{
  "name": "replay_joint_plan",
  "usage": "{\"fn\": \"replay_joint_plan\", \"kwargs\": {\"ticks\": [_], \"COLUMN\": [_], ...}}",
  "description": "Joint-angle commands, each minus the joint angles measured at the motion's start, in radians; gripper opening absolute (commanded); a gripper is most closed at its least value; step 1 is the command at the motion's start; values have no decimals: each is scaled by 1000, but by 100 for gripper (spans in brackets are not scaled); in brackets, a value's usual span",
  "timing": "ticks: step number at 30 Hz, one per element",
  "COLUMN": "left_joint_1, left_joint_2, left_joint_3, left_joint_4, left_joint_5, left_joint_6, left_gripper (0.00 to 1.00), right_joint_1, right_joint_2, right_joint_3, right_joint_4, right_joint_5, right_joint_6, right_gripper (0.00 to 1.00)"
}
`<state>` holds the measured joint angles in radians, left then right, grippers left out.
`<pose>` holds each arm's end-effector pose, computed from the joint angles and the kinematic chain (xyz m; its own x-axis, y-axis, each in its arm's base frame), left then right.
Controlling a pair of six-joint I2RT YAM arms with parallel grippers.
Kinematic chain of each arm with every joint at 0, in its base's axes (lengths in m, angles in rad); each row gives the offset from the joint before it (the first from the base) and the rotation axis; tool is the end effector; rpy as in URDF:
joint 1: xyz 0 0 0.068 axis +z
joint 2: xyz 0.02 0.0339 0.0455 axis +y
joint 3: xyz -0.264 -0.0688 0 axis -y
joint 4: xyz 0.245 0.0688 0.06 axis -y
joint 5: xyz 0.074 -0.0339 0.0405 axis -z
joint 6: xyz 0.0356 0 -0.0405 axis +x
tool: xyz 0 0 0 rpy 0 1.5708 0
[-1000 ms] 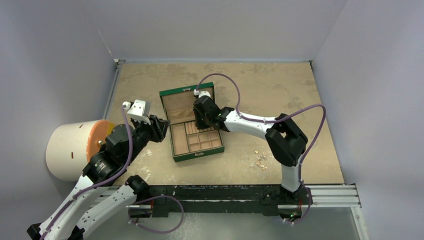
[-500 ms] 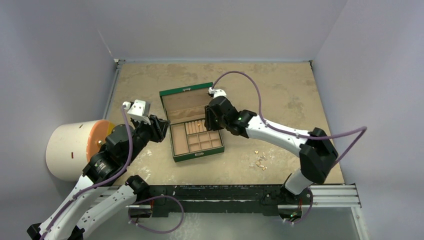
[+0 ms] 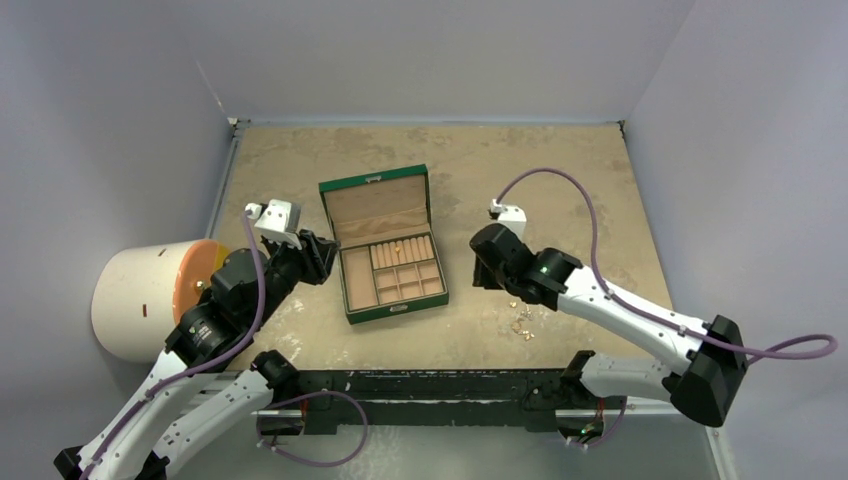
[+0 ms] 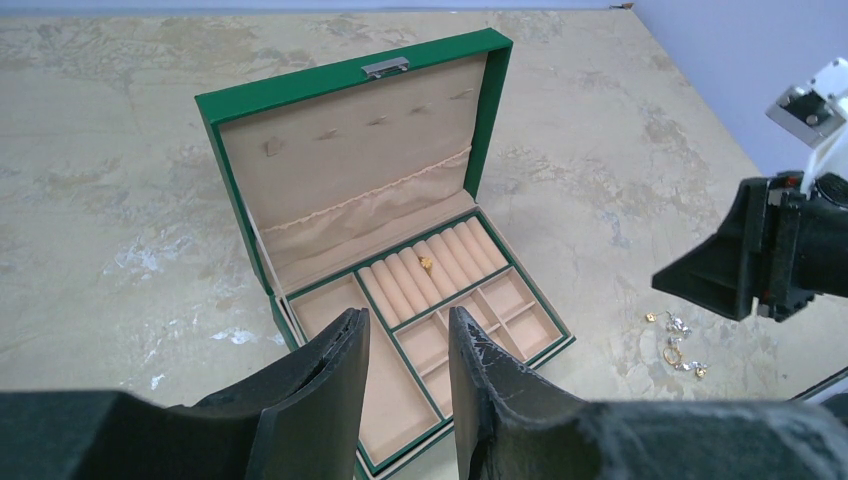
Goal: Organize the mixed jewelry
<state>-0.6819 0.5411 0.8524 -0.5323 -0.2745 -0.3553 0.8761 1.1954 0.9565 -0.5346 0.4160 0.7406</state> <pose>0.0947 -0.0645 0.3579 -0.2992 -0.1884 -0.9354 0.3171 0.9050 -0.2837 0.1722 0.1842 0.2850 -0.6794 0.1488 -0.7186 -0.0803 0.9583 0.2744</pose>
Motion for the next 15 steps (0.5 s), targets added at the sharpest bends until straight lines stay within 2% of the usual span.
{"fn": "replay_joint_plan", "kwargs": {"ticks": [1,5,15], "left_joint_1": [4,4,4], "left_joint_2": [5,5,-7], "left_joint_3": [4,3,3], "left_joint_4": [40,40,40], "left_joint_5": [-8,-2,7], "left_joint_6": [2,3,0], "left_gripper": [34,35,34], "right_joint_1": [-8,-10,-11], "right_joint_2": [-82,-138,-144], "right_joint_3": [-73,-144,-266], "right_joint_4": [-207,-286,-319], "right_joint_5": [90,71,58], "right_joint_6": [176,285,483], "right_gripper": [41,41,38]}}
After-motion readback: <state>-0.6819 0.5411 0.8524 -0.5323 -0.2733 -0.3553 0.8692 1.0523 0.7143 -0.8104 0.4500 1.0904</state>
